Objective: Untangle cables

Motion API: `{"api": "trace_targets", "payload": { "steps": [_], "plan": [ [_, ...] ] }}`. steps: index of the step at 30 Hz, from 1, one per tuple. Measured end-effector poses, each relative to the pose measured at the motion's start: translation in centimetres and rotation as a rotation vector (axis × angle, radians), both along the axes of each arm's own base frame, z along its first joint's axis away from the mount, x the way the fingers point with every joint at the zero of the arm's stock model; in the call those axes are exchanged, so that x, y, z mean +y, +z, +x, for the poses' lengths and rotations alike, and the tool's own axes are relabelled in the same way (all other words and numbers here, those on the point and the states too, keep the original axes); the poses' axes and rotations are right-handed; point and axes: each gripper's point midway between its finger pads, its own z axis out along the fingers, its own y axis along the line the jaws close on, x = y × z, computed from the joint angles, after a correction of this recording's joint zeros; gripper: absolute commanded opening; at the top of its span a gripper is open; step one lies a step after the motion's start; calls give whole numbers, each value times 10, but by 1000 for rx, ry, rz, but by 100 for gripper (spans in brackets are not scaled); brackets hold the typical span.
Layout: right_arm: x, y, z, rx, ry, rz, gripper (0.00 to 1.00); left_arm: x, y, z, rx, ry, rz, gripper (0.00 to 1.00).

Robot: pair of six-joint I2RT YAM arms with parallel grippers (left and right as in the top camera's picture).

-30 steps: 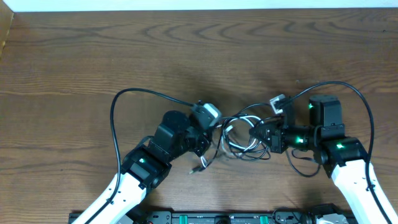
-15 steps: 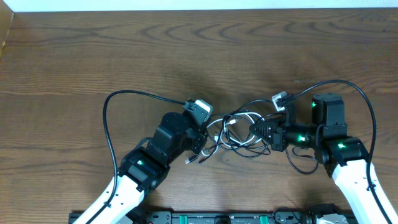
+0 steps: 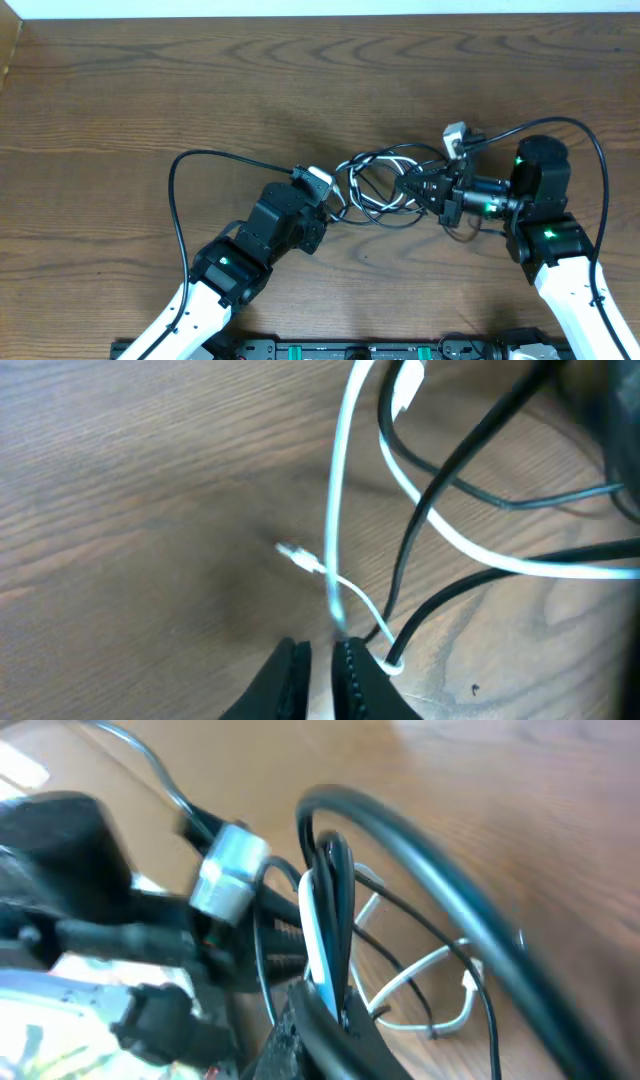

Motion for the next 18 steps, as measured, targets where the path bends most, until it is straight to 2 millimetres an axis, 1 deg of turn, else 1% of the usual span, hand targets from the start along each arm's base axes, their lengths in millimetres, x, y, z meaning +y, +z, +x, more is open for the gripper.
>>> {"api": "trace_targets", "payload": {
  "steps": [1,3,5,10,14,18],
  "plan": [
    [2,9,0,-26,16,24,1,0,0,0,0,1,1,12],
    [4,19,-2,-55,40,54,1,0,0,0,-1,2,0,9],
    [5,26,-4,-62,64,76,1,1,0,1,-2,5,1,8],
    [7,29,-9,-34,89,96,1,-2,4,3,-14,1,-17,8],
    [7,29,-11,-23,97,102,1,-13,20,5,-58,-33,-82,8],
    [7,29,-12,-16,101,104,1,-16,41,2,-111,-53,-134,8]
  ]
}}
